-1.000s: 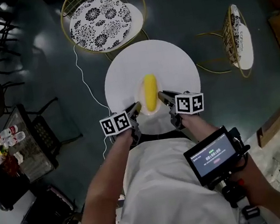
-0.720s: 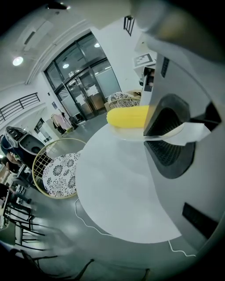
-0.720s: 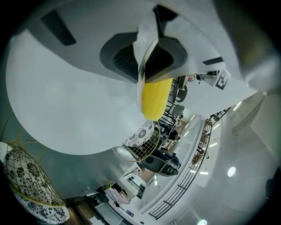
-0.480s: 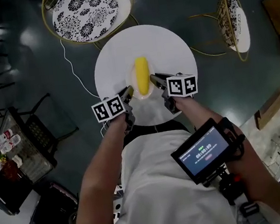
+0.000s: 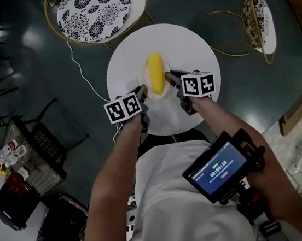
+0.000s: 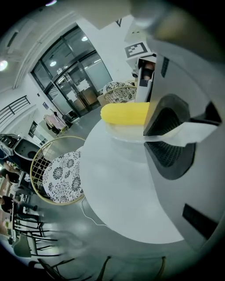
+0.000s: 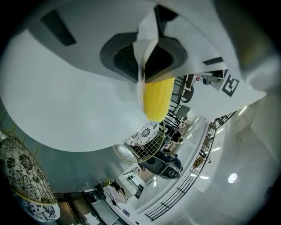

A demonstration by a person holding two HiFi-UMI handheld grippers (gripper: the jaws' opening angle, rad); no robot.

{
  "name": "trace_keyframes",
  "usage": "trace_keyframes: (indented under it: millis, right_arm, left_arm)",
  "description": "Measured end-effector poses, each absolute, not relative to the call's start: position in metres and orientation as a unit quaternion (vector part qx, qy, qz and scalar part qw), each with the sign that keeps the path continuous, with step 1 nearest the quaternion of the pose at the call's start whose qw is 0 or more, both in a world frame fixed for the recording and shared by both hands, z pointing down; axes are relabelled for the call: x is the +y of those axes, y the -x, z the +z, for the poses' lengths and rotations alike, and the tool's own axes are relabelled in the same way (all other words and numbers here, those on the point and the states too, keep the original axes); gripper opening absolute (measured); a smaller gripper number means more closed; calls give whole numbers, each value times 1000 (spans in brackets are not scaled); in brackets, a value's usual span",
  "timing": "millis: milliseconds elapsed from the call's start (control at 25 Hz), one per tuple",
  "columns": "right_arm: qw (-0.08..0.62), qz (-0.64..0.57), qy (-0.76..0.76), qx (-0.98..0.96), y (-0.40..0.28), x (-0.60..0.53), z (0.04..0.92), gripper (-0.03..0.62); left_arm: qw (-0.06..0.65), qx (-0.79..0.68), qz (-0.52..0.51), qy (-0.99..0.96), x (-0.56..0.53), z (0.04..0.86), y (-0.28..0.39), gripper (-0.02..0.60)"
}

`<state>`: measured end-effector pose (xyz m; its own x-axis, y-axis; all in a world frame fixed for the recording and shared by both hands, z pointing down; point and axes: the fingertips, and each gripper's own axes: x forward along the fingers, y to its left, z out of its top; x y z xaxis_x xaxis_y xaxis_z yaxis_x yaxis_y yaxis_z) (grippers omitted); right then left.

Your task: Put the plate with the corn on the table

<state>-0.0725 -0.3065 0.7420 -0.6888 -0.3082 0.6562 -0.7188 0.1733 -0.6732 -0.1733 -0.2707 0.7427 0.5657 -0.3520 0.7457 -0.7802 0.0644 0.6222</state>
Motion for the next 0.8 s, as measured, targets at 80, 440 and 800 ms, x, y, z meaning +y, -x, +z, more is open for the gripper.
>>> trace_keyframes:
  millis: [80,440,800]
  right_arm:
    - [191,539,-351,-742,72,-310,741,43]
    - [232,528,-360,-733,72,-318,764,44]
    - [240,524,-372,-728,74,-323,767,44]
  left_arm:
    - [586,-430,187,-661,-274,741,174,37]
    - [580,-433,219,-654,-283,761,175,37]
    - [580,-430,232,-651,-286,767,174,37]
